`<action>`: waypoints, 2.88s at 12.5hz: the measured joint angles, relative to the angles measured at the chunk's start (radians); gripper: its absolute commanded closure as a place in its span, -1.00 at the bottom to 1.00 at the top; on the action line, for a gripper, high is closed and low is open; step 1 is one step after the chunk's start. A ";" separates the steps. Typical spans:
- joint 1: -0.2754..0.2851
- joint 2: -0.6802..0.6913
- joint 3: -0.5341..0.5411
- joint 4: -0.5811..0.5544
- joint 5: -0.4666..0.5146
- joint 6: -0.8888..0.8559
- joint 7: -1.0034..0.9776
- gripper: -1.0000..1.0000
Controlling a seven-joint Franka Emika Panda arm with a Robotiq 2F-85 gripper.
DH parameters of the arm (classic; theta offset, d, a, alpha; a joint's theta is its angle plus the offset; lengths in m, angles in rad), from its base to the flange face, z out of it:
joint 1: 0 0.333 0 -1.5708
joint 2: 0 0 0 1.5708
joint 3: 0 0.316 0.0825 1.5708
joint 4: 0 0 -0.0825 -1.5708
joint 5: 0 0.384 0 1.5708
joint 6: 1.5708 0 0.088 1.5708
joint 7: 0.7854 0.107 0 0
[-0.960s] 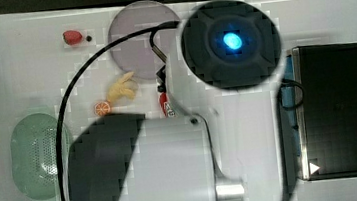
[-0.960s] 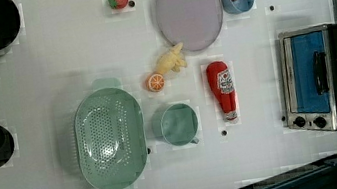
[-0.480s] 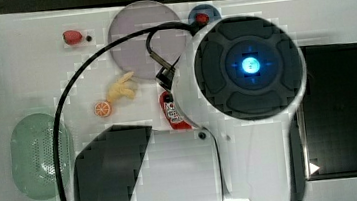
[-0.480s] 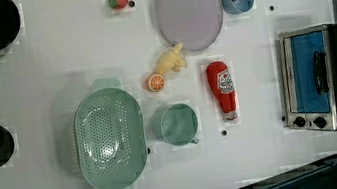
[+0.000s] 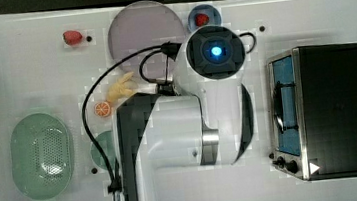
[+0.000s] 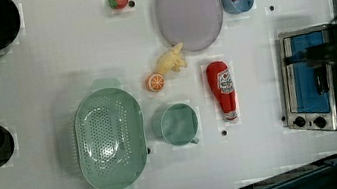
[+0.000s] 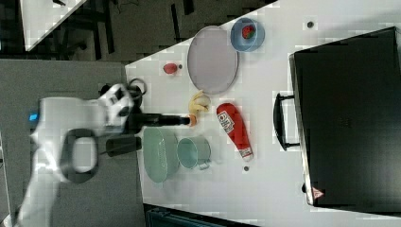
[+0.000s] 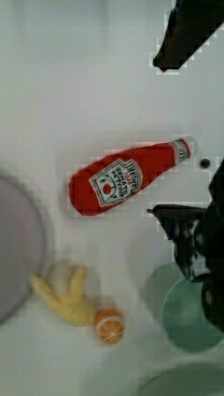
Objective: Pick Ketchup from the table and place it in strainer.
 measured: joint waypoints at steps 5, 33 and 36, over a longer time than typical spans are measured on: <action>-0.005 0.082 0.018 -0.174 -0.003 0.274 -0.246 -1.00; 0.029 0.066 0.037 -0.281 -0.099 0.310 -0.265 -0.22; 0.019 -0.103 0.077 -0.215 -0.102 0.123 -0.227 -0.22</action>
